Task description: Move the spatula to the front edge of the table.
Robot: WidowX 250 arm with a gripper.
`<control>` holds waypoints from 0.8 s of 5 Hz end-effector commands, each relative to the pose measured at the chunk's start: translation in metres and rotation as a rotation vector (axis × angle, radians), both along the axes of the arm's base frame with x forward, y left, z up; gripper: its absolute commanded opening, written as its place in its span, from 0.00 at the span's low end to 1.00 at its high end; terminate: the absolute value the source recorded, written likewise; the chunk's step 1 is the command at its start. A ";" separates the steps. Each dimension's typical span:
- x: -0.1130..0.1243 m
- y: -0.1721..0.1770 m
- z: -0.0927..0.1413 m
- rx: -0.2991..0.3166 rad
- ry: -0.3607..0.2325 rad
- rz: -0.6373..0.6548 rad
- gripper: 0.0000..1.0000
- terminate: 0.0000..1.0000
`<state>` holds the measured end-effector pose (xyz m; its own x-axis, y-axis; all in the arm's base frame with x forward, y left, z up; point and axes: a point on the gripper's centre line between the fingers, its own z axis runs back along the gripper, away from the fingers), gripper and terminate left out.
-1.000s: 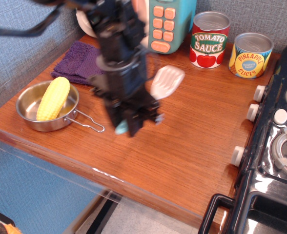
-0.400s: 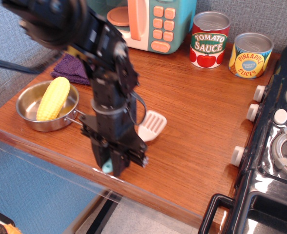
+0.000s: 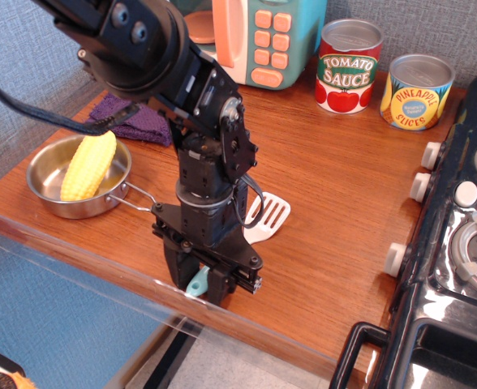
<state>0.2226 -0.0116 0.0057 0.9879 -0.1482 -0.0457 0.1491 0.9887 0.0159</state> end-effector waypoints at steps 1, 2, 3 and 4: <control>-0.005 0.000 0.034 -0.036 -0.110 -0.028 1.00 0.00; -0.008 0.005 0.062 -0.050 -0.186 -0.044 1.00 0.00; -0.012 0.013 0.079 -0.072 -0.239 -0.021 1.00 0.00; -0.013 0.018 0.082 -0.078 -0.239 -0.015 1.00 0.00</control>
